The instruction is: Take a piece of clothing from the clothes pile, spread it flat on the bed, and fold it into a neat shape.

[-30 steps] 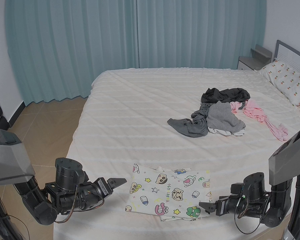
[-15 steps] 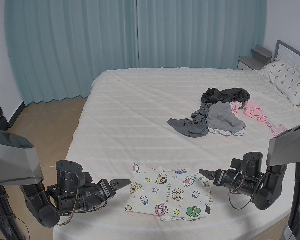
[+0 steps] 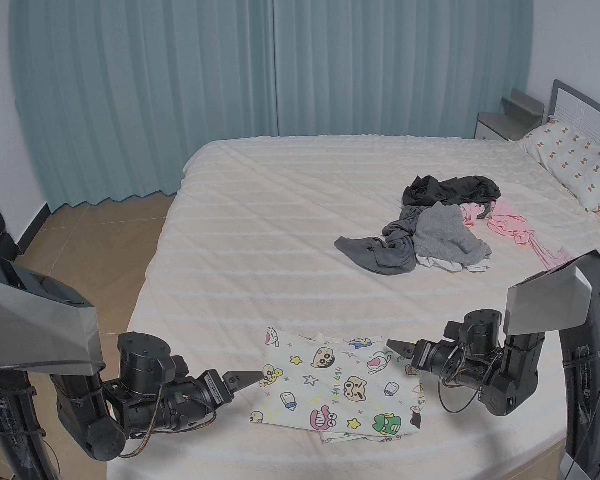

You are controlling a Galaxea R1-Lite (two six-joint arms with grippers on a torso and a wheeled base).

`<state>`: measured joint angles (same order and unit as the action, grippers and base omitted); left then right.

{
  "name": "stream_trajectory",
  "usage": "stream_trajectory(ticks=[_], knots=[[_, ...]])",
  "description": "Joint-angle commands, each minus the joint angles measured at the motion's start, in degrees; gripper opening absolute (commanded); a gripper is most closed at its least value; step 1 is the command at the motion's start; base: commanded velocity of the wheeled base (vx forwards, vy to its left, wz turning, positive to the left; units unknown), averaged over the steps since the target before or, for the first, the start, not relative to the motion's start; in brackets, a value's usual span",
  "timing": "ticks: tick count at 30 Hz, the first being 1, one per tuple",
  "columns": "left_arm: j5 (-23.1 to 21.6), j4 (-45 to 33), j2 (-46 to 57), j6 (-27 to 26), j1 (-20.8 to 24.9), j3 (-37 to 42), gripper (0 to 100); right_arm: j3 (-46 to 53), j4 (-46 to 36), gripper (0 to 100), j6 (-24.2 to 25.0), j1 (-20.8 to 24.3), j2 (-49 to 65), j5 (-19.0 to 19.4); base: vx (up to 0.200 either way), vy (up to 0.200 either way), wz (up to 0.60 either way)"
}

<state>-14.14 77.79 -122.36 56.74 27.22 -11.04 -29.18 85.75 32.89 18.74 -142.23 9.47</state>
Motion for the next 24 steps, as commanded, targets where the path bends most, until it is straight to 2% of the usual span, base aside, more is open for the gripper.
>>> stream_trajectory(ticks=[1,16,24], knots=[[-0.01,0.0,-0.34,0.04,-0.06,-0.03,100,-0.43,0.12,0,-0.02,0.42,-0.59,-0.33,0.0,0.0,0.0],[0.34,0.0,-0.6,-0.05,0.02,-0.03,100,0.36,0.82,0,0.07,-3.97,0.81,-0.77,0.0,0.0,0.0],[0.43,0.0,-0.87,-0.13,0.02,-0.12,100,-0.7,0.12,0,0.07,-4.85,0.72,-0.68,0.0,0.0,0.0]])
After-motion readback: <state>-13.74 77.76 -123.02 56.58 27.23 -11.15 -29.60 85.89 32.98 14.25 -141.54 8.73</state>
